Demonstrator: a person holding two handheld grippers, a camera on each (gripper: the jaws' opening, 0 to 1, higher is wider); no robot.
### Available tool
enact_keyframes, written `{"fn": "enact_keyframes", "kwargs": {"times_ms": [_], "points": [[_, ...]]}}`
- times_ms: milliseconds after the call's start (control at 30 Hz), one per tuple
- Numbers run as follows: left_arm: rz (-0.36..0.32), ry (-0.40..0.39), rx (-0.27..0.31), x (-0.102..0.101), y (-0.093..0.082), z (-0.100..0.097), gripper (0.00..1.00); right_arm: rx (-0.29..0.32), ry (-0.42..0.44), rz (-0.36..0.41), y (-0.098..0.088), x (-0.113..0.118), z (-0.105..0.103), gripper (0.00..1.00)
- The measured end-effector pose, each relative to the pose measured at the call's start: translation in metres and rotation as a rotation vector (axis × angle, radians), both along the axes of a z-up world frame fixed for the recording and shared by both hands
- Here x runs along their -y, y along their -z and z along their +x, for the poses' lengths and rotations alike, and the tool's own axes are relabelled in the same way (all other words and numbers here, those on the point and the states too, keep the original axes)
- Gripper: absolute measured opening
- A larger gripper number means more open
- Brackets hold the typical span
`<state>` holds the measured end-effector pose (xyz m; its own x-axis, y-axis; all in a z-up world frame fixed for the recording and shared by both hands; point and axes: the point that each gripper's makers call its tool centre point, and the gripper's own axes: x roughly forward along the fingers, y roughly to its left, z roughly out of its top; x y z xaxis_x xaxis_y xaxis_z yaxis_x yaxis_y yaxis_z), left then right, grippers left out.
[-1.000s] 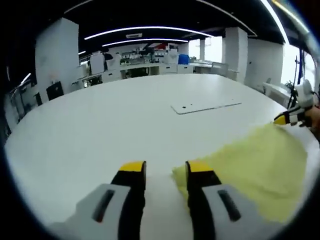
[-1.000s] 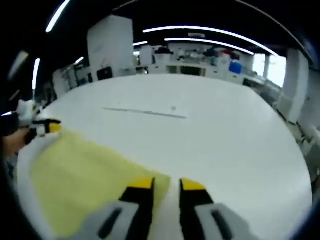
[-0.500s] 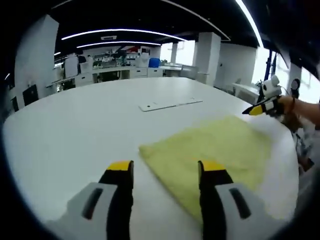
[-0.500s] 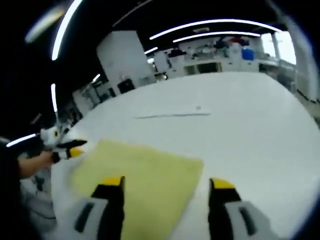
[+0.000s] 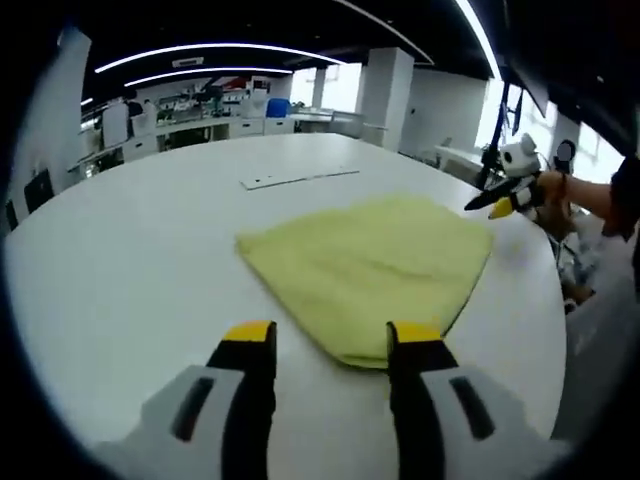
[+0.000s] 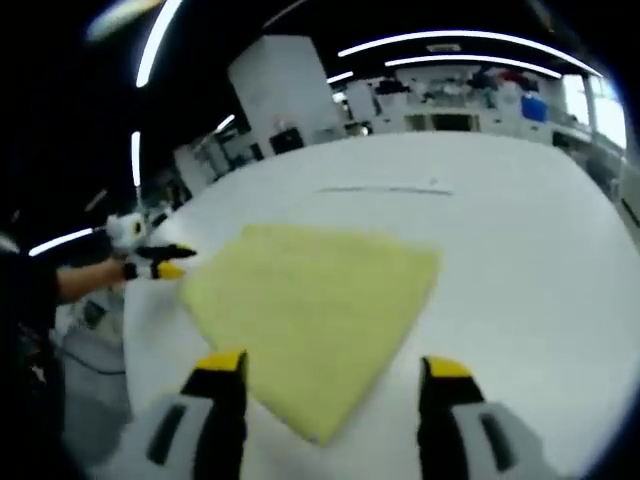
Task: Fold the garment on the visible template until the final outline fits inside the template.
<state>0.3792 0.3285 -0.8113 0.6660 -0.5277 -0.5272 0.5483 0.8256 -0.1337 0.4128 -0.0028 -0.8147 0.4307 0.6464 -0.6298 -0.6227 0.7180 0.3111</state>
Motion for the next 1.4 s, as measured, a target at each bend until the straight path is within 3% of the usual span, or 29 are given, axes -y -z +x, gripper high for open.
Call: {"fn": "enact_keyframes", "kwargs": {"times_ms": [233, 500, 600, 767, 967, 1400], "points": [[0.014, -0.009, -0.025, 0.003, 0.005, -0.021, 0.32, -0.017, 0.003, 0.002, 0.009, 0.004, -0.018, 0.48], [0.002, -0.053, -0.052, -0.004, 0.014, -0.03, 0.24, -0.014, 0.022, 0.012, 0.009, 0.004, -0.03, 0.4], [-0.044, -0.071, -0.074, -0.001, 0.017, -0.034, 0.24, -0.013, 0.02, 0.004, 0.011, 0.004, -0.033, 0.37], [-0.06, -0.065, -0.092, 0.008, 0.023, -0.034, 0.22, -0.014, 0.006, -0.018, 0.019, 0.004, -0.035, 0.32], [-0.109, -0.045, -0.111, 0.019, 0.025, -0.034, 0.06, -0.011, -0.002, -0.024, 0.021, 0.003, -0.038, 0.22], [-0.139, 0.01, -0.07, 0.021, 0.011, -0.038, 0.04, -0.017, -0.009, -0.037, 0.023, 0.005, -0.043, 0.16]]}}
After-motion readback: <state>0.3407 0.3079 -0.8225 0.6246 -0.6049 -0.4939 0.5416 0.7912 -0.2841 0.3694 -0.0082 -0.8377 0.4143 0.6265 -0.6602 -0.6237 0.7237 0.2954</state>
